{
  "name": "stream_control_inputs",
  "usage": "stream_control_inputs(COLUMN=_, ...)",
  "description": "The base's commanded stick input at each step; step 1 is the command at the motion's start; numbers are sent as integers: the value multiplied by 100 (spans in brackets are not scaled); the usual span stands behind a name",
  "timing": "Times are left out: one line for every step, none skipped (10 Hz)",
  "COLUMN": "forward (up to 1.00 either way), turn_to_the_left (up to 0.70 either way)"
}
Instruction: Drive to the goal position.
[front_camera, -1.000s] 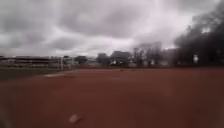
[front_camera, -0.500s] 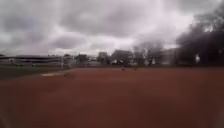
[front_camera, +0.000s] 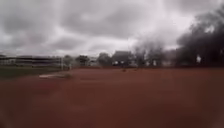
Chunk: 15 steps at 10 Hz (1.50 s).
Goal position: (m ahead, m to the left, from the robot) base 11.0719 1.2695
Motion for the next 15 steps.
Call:
stream_control_inputs(forward=70, turn_to_the_left=0)
stream_control_inputs(forward=70, turn_to_the_left=0)
stream_control_inputs(forward=70, turn_to_the_left=0)
stream_control_inputs(forward=70, turn_to_the_left=0)
stream_control_inputs(forward=70, turn_to_the_left=0)
stream_control_inputs(forward=70, turn_to_the_left=0)
stream_control_inputs(forward=70, turn_to_the_left=0)
stream_control_inputs(forward=70, turn_to_the_left=0)
stream_control_inputs(forward=70, turn_to_the_left=0)
stream_control_inputs(forward=70, turn_to_the_left=0)
stream_control_inputs(forward=70, turn_to_the_left=0)
stream_control_inputs(forward=70, turn_to_the_left=0)
stream_control_inputs(forward=70, turn_to_the_left=0)
stream_control_inputs(forward=70, turn_to_the_left=0)
stream_control_inputs(forward=70, turn_to_the_left=0)
